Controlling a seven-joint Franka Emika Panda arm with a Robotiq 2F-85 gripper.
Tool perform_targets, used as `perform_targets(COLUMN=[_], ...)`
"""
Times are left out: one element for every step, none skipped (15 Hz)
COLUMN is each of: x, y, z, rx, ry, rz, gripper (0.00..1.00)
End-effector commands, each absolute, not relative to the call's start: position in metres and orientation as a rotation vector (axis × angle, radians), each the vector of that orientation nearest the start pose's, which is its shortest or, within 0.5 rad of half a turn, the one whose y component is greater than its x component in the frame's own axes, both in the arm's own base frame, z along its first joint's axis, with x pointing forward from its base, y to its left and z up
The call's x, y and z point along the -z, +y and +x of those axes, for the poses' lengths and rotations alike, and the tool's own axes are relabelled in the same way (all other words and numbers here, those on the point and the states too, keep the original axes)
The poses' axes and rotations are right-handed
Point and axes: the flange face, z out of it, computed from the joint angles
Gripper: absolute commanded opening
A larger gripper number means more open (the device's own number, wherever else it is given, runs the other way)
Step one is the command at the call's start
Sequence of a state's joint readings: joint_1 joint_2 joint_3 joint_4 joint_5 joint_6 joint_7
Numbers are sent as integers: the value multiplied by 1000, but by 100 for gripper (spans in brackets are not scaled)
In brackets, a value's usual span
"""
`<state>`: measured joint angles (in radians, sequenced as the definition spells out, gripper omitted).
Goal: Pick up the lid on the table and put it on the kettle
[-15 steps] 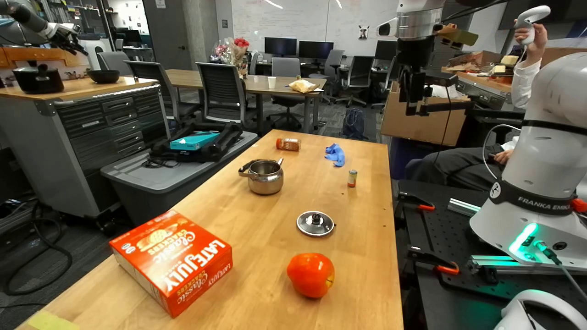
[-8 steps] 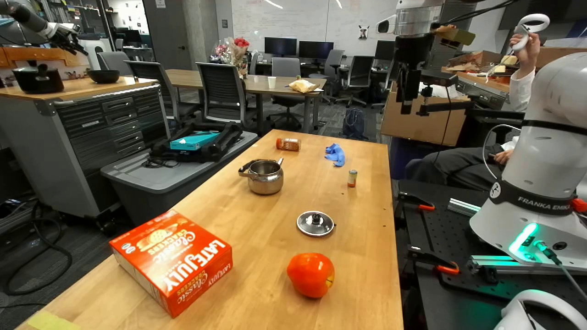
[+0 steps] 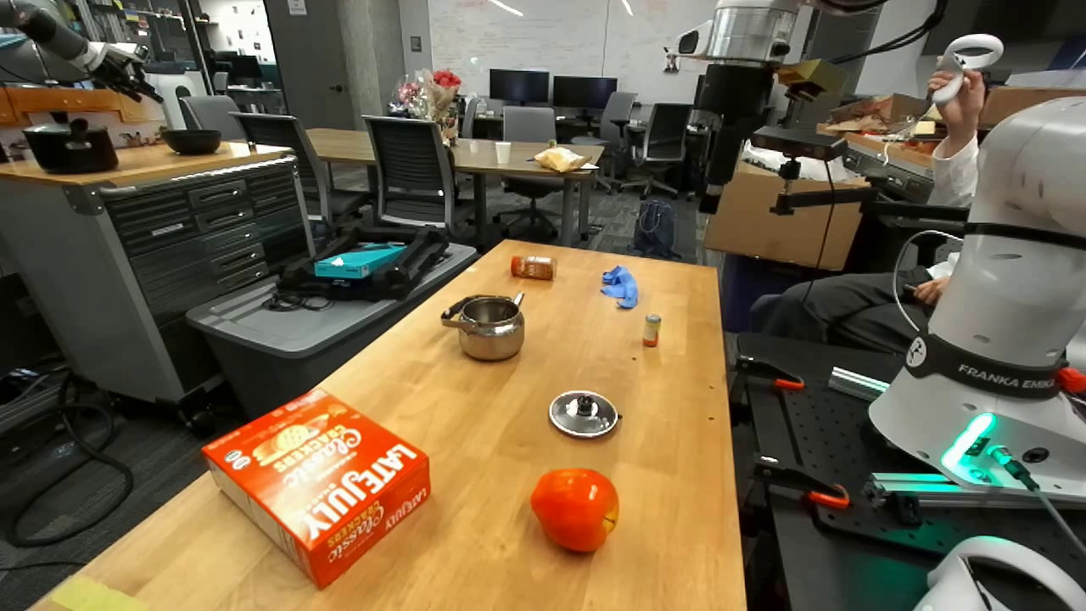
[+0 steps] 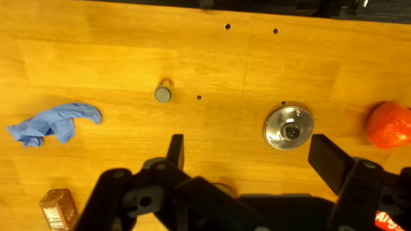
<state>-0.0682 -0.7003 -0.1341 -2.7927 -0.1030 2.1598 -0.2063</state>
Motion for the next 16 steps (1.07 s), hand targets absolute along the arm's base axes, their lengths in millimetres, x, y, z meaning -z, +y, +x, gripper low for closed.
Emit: perform_targets(x=[-396,-393,-389,-385,-380,-376,-372,-368,-365,-361,-357,-352,-348,-342,-337,-332], y=[-43,-37,-30,-24,-17,-10,-3,3,10,16,21,27,32,36,40,44], z=[339,343,347,351,354,357,361,365,368,371,374,376,377,377,377,377], rx=[155,160,165,170,174,180,198,218,239,256,267,266,260,238,225,206], ry=[-166,-182,-197,-205,-223,-243,-268,-288,-312,-332,-352,-368,-385,-401,-417,-428], rz=[-3129,-3132,-3137,-3140,-3141,-3141,-3142,-3141,-3139,-3136,-3133,-3132,-3130,-3128,-3125,-3124], gripper=[100,100,100,100,100,100,100,100,100,100,100,100,100,100,100,100])
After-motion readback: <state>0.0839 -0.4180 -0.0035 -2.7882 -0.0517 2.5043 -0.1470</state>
